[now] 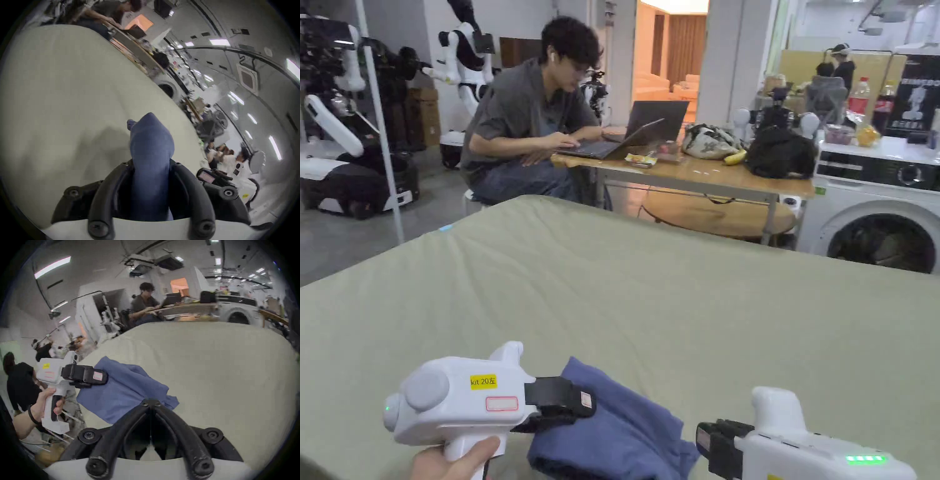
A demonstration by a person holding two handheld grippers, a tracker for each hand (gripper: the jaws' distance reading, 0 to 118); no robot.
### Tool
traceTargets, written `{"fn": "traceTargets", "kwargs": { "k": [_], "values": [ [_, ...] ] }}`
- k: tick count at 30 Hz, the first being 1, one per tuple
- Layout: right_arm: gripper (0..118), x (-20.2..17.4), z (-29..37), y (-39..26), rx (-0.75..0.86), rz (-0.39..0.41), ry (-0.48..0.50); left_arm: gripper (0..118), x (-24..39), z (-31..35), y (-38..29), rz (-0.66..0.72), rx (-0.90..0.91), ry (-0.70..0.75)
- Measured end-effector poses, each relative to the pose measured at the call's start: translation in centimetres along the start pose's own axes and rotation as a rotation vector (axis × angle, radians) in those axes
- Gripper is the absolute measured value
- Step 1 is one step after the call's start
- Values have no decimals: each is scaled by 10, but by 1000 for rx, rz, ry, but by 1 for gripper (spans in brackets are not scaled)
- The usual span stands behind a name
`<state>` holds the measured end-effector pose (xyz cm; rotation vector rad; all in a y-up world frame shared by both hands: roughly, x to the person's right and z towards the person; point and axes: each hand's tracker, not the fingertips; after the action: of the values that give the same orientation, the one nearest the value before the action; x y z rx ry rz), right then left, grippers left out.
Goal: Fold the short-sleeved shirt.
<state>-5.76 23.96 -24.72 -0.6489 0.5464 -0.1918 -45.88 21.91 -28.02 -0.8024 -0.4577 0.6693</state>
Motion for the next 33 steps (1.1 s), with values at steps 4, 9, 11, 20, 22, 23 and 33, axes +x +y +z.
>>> {"fn": "traceTargets", "kwargs": {
  "k": [4,9,11,20,22,23,33],
  "values": [
    [0,-35,-70,20,-2,12,69,28,-66,52,36,32,82,151],
    [0,-57,-105,27,-28,41,123,28,-112,72,65,25,89,332],
    [0,-58,-97,24,-32,58,123,52,-108,76,66,-36,145,395],
    [0,-4,46,17,215,178,-81,62,80,135,10,-444,509,441],
    [0,4,96,16,279,148,-129,62,130,134,-4,-533,547,375],
    [0,9,120,15,304,148,-171,62,160,133,-17,-583,603,339],
    [0,58,273,-23,504,91,-539,10,285,55,-92,-786,590,-30]
  ]
}}
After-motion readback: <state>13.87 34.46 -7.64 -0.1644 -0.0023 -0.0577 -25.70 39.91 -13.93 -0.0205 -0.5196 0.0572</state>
